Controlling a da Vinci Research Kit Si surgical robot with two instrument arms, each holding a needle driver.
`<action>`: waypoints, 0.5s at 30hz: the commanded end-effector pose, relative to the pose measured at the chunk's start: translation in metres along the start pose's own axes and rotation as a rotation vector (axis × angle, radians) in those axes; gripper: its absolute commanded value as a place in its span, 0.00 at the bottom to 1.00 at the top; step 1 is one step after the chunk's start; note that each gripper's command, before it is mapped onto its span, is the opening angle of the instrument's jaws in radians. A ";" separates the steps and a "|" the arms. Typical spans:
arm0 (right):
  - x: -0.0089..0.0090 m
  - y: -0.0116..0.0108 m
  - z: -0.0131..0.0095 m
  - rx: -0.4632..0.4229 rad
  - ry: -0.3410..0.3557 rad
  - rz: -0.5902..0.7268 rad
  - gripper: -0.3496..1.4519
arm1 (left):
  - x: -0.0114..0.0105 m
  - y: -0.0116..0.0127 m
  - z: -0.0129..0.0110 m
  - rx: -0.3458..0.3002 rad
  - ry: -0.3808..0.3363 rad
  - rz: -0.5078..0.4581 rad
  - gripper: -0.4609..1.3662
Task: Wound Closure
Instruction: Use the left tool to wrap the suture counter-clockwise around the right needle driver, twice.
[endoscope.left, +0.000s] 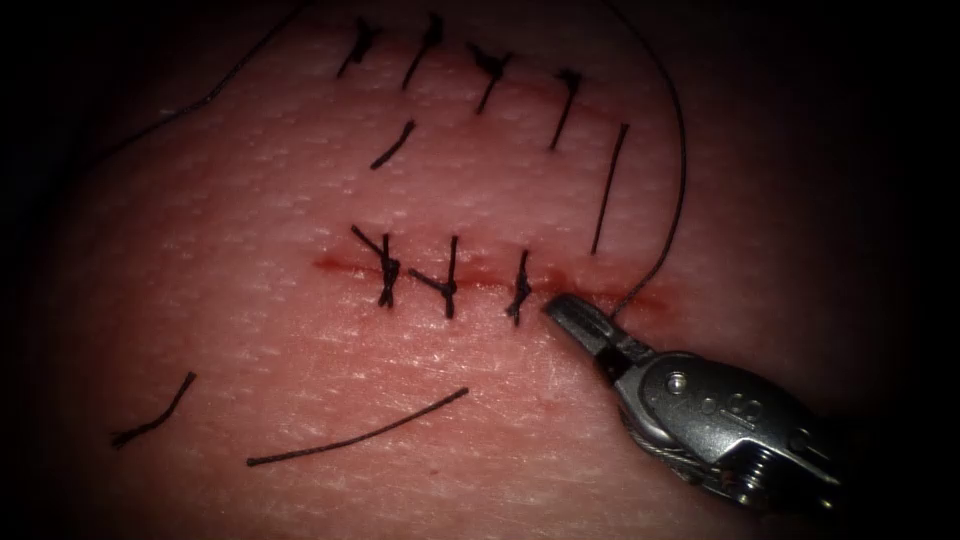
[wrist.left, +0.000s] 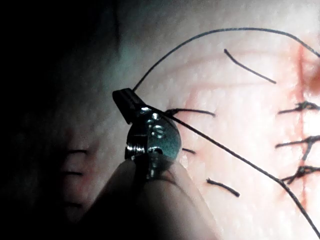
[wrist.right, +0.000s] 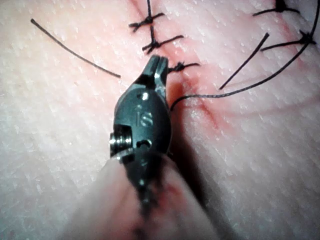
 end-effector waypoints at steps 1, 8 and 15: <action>0.0000 -0.0001 -0.0001 -0.001 0.001 0.000 0.00 | 0.0000 0.0000 0.0000 -0.004 0.000 0.000 0.06; 0.0001 -0.0003 -0.0006 0.002 -0.001 0.001 0.00 | -0.0004 0.0000 0.0001 -0.004 0.002 0.002 0.06; 0.0016 -0.0011 -0.0016 0.061 0.010 -0.004 0.00 | -0.0017 0.0023 -0.0007 -0.026 -0.011 0.026 0.06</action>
